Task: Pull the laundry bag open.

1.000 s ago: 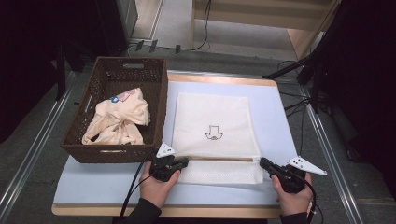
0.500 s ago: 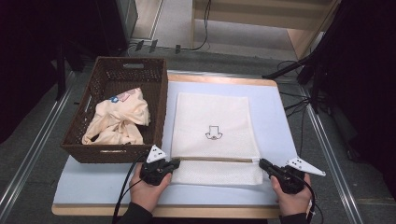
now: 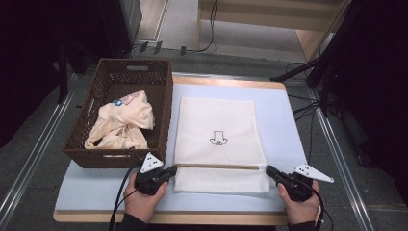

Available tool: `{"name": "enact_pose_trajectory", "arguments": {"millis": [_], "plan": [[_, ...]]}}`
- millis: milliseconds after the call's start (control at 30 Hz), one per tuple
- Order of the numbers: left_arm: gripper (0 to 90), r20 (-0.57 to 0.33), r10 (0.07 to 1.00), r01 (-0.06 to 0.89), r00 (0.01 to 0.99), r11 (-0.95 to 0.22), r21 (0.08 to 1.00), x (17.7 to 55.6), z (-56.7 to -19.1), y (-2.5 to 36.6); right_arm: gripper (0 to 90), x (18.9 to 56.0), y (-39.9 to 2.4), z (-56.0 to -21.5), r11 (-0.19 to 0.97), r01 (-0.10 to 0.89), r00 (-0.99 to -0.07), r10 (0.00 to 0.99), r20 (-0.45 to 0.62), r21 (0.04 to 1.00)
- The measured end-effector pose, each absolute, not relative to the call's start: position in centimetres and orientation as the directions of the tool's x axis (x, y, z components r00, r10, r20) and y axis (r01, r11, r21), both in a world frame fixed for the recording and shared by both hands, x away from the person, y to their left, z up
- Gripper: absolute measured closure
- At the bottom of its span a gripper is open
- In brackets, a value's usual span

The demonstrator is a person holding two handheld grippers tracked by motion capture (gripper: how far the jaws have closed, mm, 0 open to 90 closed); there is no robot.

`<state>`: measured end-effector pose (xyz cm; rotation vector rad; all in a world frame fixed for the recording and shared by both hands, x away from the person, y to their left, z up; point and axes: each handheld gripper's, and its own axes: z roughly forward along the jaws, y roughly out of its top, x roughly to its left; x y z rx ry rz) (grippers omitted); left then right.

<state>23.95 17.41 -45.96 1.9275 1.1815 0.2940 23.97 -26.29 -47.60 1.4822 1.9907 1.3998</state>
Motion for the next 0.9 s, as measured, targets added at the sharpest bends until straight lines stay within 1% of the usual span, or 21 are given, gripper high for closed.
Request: {"name": "enact_pose_trajectory", "arguments": {"millis": [300,400,433,467,533,600,700,833,900], "plan": [[87.8,-0.203,0.819,0.618,0.536,-0.218,0.755,23.4,-46.1,17.4,86.0,24.2,-26.1,-48.1,0.016,0.581,-0.417,0.864,0.281,0.814],[87.5,-0.205,0.813,0.619,0.545,-0.225,0.753,23.5,-46.4,17.3,84.2,24.3,-26.0,-48.1,0.044,0.574,-0.422,0.872,0.249,0.818],[87.4,-0.205,0.813,0.615,0.545,-0.221,0.757,23.4,-46.5,17.3,81.9,24.3,-26.1,-48.1,0.045,0.576,-0.421,0.872,0.249,0.816],[86.7,-0.206,0.813,0.611,0.545,-0.216,0.762,23.4,-46.5,17.3,77.8,24.2,-26.1,-48.1,0.034,0.570,-0.414,0.875,0.251,0.821],[84.3,-0.211,0.804,0.598,0.556,-0.211,0.773,23.3,-46.4,17.4,66.1,24.1,-26.3,-48.0,0.018,0.553,-0.428,0.864,0.266,0.833],[81.0,-0.202,0.806,0.587,0.556,-0.209,0.782,23.2,-46.2,17.4,57.1,24.0,-26.3,-47.7,0.023,0.536,-0.435,0.864,0.254,0.844],[76.2,-0.195,0.801,0.567,0.566,-0.206,0.798,23.0,-45.9,17.3,50.2,23.9,-25.8,-47.2,0.050,0.516,-0.441,0.871,0.215,0.855],[74.5,-0.188,0.787,0.542,0.588,-0.211,0.813,22.7,-45.4,16.8,50.6,23.6,-24.9,-46.5,0.074,0.490,-0.453,0.873,0.181,0.868],[74.6,-0.185,0.778,0.533,0.600,-0.216,0.818,22.6,-45.1,16.5,55.6,23.5,-24.4,-46.3,0.081,0.477,-0.477,0.860,0.180,0.875]]}}
